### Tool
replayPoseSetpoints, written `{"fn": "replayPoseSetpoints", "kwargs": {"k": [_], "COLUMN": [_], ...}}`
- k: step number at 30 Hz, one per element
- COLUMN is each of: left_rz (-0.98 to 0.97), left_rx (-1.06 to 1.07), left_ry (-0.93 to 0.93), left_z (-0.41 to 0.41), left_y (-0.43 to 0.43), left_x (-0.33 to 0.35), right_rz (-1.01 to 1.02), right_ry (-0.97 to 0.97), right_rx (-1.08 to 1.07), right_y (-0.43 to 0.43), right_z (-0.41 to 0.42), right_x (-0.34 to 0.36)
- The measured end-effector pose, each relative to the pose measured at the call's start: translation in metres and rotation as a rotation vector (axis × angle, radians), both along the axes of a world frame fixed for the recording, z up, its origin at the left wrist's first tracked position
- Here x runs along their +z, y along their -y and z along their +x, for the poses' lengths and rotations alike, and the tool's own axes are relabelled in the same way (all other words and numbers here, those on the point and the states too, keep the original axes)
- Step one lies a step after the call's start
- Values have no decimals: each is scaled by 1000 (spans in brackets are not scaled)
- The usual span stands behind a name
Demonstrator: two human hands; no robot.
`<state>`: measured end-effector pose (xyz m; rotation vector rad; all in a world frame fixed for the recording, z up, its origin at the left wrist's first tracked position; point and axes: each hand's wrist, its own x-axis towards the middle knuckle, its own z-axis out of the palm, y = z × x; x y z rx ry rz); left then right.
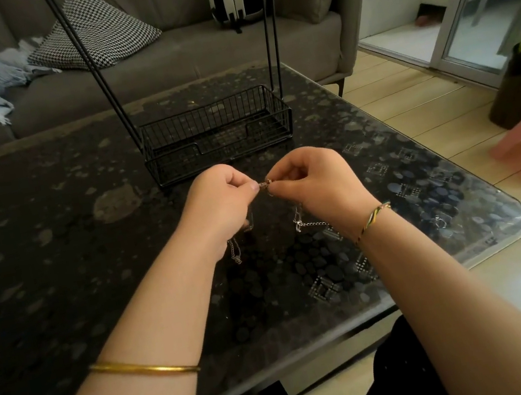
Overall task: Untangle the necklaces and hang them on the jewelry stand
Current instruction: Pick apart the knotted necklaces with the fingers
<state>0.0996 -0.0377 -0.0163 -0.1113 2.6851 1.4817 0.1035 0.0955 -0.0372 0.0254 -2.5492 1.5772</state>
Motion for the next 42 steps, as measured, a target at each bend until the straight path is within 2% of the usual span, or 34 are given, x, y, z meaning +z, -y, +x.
{"fn": "replayPoseSetpoints", "kwargs": {"k": [7,16,21,31,42], "left_rz": [-130,32,62,63,33], "left_rx": [25,-10,-22,-39,-26], "left_ry": [-17,-17,65,-4,-19], "left_z": [-2,2,1,3,2], "left_y": [0,-2,-4,-1,-1], "left_x": [0,4,7,5,3], "right_rz": [-7,31,18,98,-51], "right_ry": [-12,-50,-87,-94,-54], "right_rx": [8,0,-5,-39,-61], "right_y": [-1,-1,0,-1,-1], "right_z": [0,-1,0,1,5], "right_x": [0,-1,1,1,5]}}
